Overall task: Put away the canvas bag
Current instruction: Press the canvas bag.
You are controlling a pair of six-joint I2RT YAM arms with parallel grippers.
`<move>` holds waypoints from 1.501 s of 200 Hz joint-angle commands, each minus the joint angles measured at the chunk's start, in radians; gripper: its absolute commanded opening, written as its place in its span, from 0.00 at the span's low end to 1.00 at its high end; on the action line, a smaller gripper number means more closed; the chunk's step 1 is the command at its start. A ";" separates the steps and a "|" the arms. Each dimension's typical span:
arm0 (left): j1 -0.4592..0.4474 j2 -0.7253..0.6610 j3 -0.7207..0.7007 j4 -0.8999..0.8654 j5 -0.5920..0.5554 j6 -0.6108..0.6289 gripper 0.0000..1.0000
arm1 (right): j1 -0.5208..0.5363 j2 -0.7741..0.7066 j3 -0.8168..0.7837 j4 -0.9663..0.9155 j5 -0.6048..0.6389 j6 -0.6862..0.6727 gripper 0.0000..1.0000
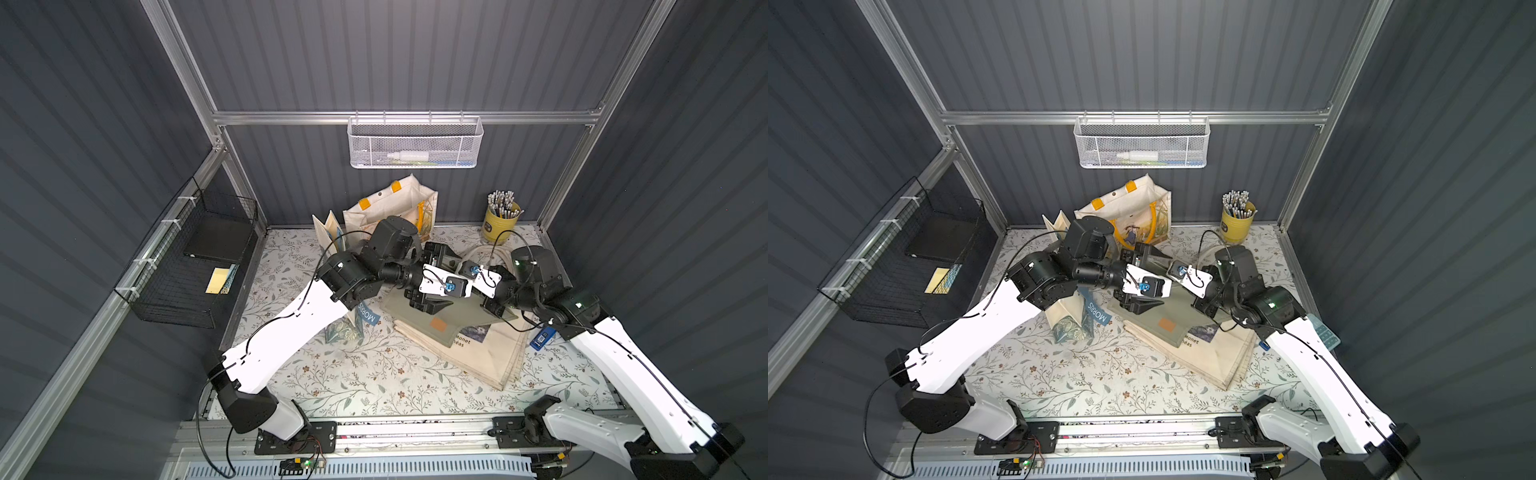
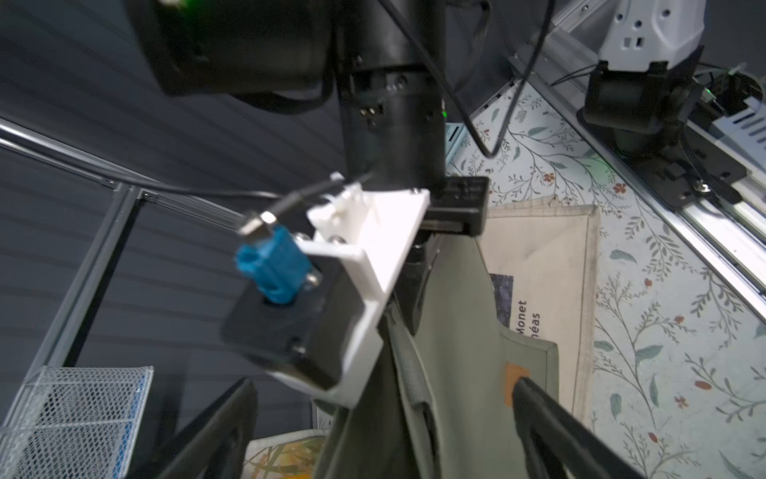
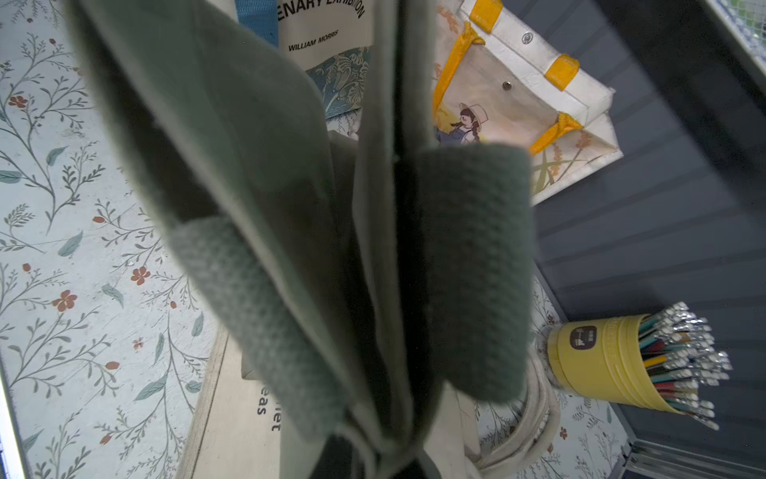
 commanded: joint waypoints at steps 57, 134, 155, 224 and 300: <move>0.001 0.095 0.092 -0.006 0.079 -0.182 0.94 | 0.004 -0.074 -0.015 0.170 0.024 -0.004 0.00; 0.012 0.106 0.040 0.042 -0.063 -0.176 0.93 | 0.004 -0.114 -0.041 0.180 -0.054 -0.028 0.00; 0.012 0.151 0.105 -0.039 -0.101 -0.143 0.92 | 0.004 -0.134 -0.044 0.203 -0.101 -0.045 0.00; 0.012 0.189 0.170 -0.101 -0.134 -0.124 0.52 | 0.003 -0.167 -0.079 0.290 -0.120 -0.064 0.00; 0.031 0.187 0.186 -0.172 -0.123 -0.092 0.00 | 0.002 -0.187 -0.094 0.355 -0.111 -0.052 0.00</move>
